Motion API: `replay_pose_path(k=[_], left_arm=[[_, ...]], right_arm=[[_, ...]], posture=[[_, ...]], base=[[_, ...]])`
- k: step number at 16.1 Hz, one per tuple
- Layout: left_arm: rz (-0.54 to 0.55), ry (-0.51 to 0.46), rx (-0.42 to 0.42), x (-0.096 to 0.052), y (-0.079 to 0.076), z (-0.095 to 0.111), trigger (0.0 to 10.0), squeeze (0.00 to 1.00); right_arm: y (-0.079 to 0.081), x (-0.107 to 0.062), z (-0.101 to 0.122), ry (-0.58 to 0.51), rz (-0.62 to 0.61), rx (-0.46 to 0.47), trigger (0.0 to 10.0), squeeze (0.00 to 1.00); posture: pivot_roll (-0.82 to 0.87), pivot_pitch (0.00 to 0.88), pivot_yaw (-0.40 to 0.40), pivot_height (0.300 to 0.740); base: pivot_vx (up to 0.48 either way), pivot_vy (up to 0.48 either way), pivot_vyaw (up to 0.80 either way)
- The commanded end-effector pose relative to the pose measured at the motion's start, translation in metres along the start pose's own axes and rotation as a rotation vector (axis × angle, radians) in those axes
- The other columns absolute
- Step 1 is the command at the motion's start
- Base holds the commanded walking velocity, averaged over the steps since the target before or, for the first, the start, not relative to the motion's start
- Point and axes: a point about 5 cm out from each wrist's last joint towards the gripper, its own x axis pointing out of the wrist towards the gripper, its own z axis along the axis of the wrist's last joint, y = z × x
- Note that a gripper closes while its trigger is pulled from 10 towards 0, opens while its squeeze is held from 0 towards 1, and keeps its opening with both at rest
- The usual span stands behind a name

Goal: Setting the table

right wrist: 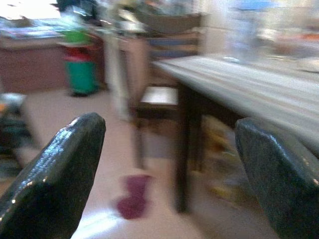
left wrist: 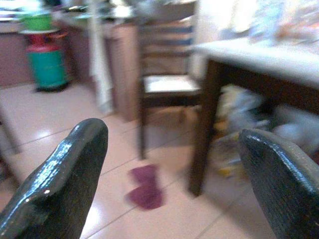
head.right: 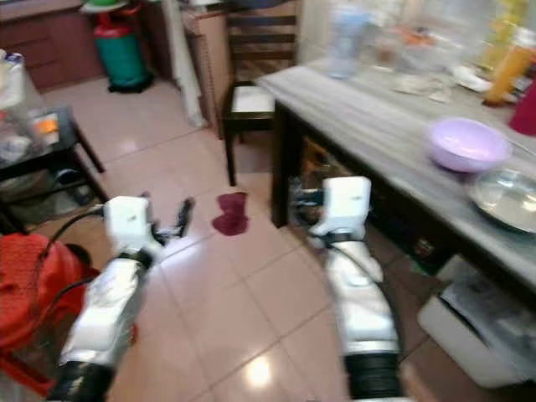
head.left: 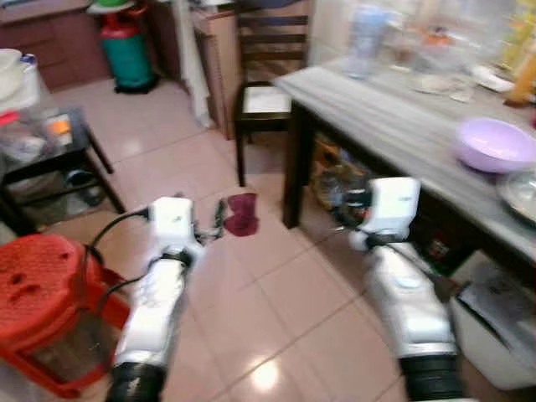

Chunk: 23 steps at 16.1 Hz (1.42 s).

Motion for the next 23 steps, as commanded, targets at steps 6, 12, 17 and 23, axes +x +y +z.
replay_pose_path(k=[6,12,17,23], left_arm=[[-0.037,-0.028,-0.004,0.0029,-0.0111,0.0053,10.0,0.00],[-0.042,-0.012,0.002,0.0001,-0.0143,0.0034,10.0,0.00],[-0.074,-0.008,0.021,0.0013,-0.0153,0.0036,10.0,0.00],[-0.106,-0.013,0.011,0.0020,-0.0158,0.0054,10.0,0.00]], right_arm=[[-0.0120,-0.0026,0.0023,0.005,-0.028,-0.024,10.0,0.00],[-0.0108,-0.0003,0.0014,0.012,-0.016,-0.020,10.0,0.00],[-0.0092,-0.0002,0.0001,0.017,-0.013,-0.015,10.0,0.00],[-0.0095,0.0004,-0.0007,0.020,-0.014,-0.018,10.0,0.00]], posture=[[-0.15,0.087,0.022,0.740],[-0.14,0.085,0.020,0.740],[-0.14,0.081,0.029,0.740],[-0.14,0.075,0.030,0.740]], base=[[0.000,0.240,-0.69],[0.000,0.000,-0.67],[0.000,0.000,-0.68],[0.000,0.000,-0.80]])
